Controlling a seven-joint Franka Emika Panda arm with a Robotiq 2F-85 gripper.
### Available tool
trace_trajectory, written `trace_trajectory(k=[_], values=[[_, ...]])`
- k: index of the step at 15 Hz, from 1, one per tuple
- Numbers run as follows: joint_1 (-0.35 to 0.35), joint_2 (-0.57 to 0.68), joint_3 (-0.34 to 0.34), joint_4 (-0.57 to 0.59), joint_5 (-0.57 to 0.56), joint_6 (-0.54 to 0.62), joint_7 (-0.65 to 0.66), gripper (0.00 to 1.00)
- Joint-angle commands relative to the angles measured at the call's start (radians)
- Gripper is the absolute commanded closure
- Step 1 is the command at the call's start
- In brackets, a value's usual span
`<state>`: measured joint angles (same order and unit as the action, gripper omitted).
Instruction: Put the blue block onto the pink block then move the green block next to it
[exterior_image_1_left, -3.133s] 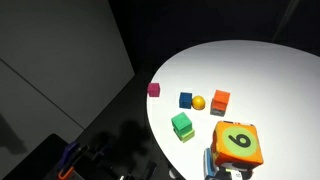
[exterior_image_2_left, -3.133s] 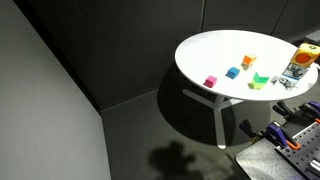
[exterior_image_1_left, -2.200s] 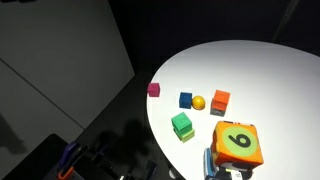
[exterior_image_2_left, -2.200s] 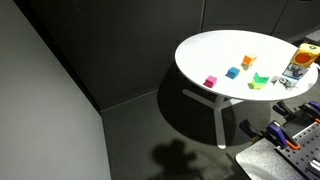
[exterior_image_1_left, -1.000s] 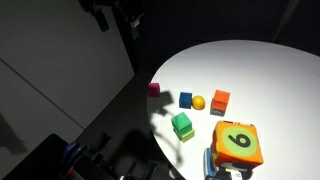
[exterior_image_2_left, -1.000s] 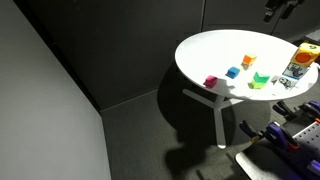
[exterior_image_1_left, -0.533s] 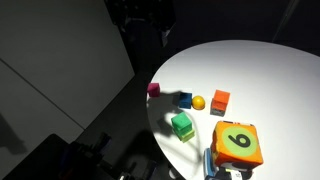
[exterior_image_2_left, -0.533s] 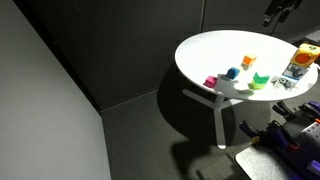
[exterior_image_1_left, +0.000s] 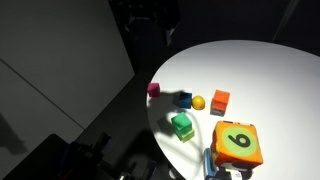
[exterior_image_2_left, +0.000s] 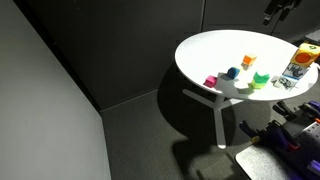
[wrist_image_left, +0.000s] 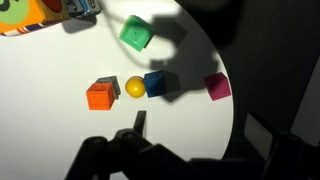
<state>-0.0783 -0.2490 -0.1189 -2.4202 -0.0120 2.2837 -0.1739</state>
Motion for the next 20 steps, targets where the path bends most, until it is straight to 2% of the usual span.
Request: trace_trajectory(k=[1,9,16,20], values=[[-0.001,0.0,0.001,0.001,0.0,-0.002,0.0,0.0],[-0.024,0.196,-0.026,-0.011,-0.003,0.174,-0.016,0.0],[-0.047,0.388,-0.005,0.009,0.118,0.378,-0.103,0.0],[-0.076,0.481,0.023,0.065,0.159,0.413,-0.149,0.0]])
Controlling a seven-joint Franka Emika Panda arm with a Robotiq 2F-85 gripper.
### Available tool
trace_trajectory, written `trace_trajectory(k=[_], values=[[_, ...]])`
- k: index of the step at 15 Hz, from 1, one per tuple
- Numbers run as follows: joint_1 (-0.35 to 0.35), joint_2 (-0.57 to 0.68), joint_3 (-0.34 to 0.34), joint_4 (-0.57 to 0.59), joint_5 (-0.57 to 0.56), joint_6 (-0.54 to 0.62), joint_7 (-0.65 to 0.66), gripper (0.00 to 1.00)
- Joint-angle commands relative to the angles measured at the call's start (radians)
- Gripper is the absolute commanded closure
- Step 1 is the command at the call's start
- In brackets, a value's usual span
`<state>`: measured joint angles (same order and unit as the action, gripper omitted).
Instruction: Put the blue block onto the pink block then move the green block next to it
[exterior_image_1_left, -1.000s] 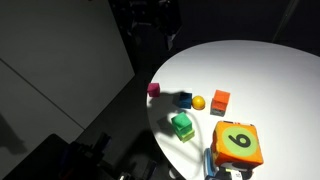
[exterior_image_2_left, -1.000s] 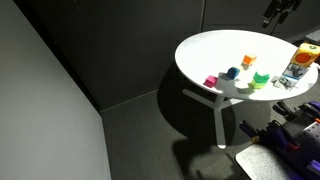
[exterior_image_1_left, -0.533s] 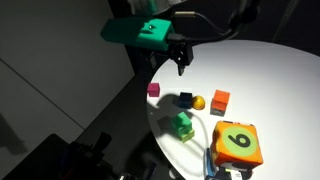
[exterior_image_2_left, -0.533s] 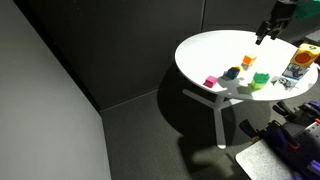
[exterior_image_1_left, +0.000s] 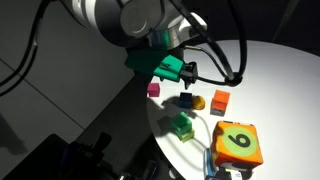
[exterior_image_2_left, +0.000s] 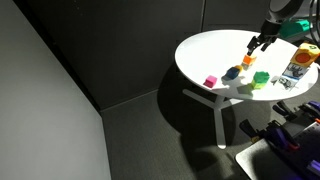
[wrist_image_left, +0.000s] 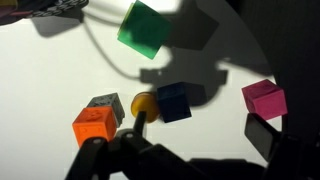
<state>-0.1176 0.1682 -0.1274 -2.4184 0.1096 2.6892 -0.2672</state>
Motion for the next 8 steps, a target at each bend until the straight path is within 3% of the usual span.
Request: trace_trajectory(k=[1,8], values=[[-0.044,0.086,0.038,0.087,0.037,0.0,-0.063,0.0],[-0.073,0.242,0.068,0.254,-0.01,-0.021,-0.054,0.0]])
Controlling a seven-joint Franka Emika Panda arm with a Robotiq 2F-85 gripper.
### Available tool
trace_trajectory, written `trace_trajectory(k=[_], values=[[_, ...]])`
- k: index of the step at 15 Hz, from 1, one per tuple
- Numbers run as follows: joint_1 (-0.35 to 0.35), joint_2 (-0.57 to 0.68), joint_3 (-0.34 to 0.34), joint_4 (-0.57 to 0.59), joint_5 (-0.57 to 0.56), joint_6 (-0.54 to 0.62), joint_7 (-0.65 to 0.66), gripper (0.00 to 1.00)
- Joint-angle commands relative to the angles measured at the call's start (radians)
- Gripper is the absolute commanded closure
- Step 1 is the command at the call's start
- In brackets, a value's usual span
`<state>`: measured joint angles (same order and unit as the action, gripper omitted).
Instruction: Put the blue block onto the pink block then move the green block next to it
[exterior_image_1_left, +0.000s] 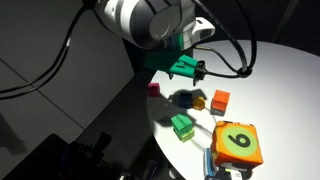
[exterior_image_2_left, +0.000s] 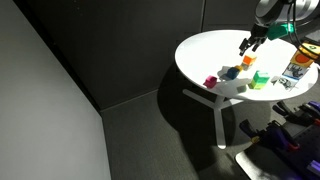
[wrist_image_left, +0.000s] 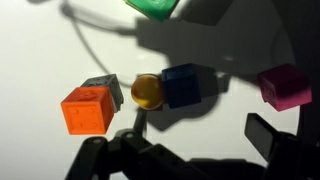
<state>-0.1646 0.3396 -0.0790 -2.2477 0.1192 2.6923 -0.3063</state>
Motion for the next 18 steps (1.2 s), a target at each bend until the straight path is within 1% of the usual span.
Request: trace_trajectory(k=[1,8,13,18], values=[[-0.028,0.092,0.021,0.104,-0.025,-0.027,-0.013,0.0],[-0.045,0.198,0.032,0.197,-0.056,-0.053,-0.016,0.0],[-0.057,0.24,0.039,0.222,-0.08,-0.07,-0.032,0.0],[-0.08,0.276,0.065,0.23,-0.092,-0.054,-0.08,0.0]])
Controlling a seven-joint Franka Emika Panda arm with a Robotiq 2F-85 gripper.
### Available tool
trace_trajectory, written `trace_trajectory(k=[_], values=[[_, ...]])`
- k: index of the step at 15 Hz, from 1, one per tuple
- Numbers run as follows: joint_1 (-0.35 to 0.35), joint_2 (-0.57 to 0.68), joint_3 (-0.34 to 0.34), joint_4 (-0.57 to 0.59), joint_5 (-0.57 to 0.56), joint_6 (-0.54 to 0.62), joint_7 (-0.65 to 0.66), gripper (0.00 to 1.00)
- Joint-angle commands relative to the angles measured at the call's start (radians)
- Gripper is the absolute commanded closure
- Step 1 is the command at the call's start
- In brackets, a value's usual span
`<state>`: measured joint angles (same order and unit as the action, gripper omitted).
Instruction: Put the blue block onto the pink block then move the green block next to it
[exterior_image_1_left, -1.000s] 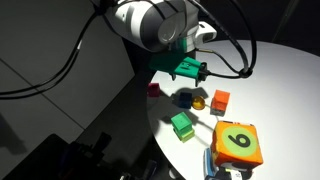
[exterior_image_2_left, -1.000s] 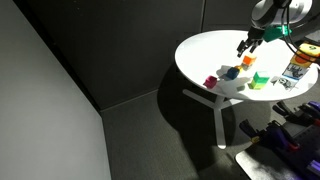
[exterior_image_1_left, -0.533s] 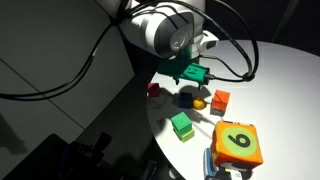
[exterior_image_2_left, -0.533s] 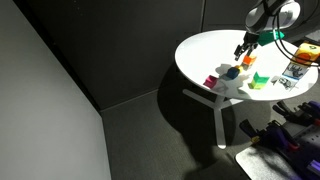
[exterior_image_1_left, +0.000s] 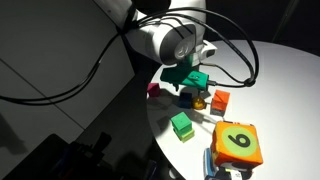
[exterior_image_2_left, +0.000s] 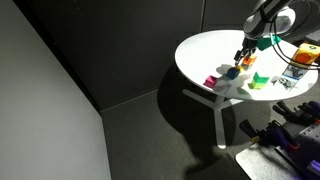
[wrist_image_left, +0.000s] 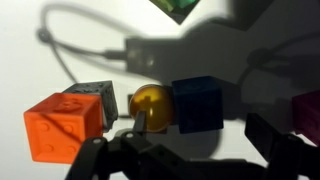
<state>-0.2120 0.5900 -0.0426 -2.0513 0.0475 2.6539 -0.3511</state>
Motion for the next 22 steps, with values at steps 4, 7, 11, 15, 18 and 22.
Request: trace_trajectory(k=[4,7,11,15,18,22], values=[[-0.026,0.057,0.032,0.043,-0.033,0.0,-0.032,0.0],[-0.017,0.079,0.032,0.052,-0.048,0.008,-0.021,0.0],[-0.013,0.109,0.031,0.076,-0.068,0.014,-0.016,0.0],[-0.014,0.133,0.036,0.101,-0.078,0.016,-0.018,0.0],[-0.013,0.143,0.042,0.109,-0.08,0.016,-0.019,0.0],[-0.01,0.152,0.047,0.114,-0.082,0.017,-0.018,0.0]])
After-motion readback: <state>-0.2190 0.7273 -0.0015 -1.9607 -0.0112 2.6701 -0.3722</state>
